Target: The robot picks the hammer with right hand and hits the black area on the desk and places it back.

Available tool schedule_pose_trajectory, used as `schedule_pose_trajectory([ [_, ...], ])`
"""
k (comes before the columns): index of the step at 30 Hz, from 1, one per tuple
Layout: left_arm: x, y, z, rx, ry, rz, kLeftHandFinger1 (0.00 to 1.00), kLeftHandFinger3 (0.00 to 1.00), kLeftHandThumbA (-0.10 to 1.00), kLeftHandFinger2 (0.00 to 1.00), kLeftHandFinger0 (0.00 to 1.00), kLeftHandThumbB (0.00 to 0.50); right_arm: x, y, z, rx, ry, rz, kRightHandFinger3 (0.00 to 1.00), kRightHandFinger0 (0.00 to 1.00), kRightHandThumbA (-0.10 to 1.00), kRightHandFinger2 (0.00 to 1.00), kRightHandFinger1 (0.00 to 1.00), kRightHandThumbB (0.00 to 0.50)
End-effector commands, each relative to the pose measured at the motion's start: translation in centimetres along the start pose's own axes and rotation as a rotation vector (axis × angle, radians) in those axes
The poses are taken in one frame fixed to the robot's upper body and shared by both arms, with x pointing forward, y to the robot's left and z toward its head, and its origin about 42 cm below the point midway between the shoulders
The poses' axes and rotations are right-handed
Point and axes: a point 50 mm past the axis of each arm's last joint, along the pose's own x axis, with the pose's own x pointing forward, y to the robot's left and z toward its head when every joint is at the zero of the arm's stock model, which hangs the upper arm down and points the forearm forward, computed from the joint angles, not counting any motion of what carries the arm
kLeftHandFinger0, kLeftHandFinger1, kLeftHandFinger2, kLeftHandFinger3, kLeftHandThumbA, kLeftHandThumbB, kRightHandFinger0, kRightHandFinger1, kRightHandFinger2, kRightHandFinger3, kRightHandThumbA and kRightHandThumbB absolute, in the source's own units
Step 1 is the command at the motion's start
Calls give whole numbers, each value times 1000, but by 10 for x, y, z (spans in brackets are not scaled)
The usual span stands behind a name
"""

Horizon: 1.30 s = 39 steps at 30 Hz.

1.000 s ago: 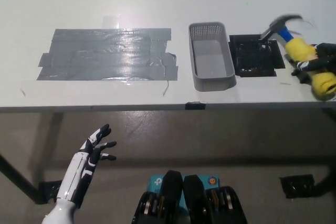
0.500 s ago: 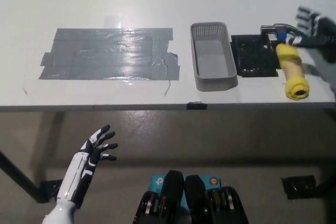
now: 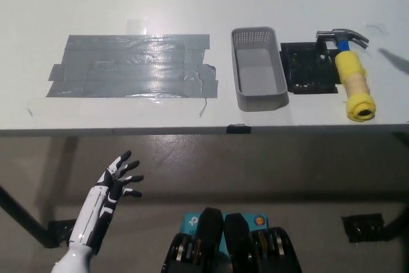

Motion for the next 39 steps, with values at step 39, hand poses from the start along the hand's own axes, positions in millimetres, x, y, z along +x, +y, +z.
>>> schedule_pose_trajectory([
  [39, -1, -4, 7, -58, -57, -47, 1000, 1000, 1000, 1000, 1000, 267, -314, 141, -61, 386, 33, 292, 1000, 1000, 1000, 1000, 1000, 302],
])
